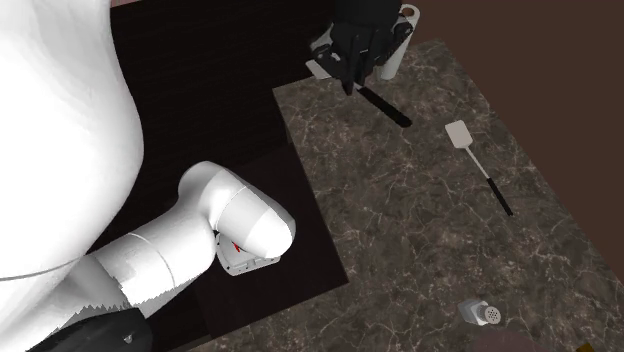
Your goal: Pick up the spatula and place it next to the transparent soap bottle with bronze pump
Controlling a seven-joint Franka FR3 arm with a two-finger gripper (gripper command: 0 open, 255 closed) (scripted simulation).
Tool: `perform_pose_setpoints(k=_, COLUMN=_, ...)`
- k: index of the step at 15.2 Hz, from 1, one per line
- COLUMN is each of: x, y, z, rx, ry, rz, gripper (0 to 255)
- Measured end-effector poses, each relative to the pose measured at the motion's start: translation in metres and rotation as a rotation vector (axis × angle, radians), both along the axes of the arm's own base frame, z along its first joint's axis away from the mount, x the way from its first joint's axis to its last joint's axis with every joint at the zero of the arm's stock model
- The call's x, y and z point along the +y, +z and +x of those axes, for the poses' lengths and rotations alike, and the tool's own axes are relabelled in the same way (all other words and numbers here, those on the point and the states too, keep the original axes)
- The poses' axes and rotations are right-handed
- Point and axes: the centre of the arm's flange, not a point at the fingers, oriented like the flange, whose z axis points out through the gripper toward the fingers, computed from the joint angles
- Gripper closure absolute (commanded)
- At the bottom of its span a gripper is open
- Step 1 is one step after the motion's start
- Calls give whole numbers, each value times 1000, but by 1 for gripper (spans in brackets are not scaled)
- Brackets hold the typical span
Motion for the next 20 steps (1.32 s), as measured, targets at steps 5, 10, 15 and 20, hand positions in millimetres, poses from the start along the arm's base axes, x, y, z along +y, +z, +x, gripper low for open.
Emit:
perform_pose_setpoints(k=5, x=-67, y=3, z=-11, rx=0, ry=0, rz=1, gripper=255)
perform_pose_setpoints(k=10, x=-133, y=4, z=-18, rx=0, ry=0, rz=0, gripper=255)
perform_pose_setpoints(k=15, x=-196, y=4, z=-28, rx=0, ry=1, rz=0, gripper=255)
perform_pose_setpoints(k=20, x=-264, y=4, z=-39, rx=0, ry=0, rz=1, gripper=255)
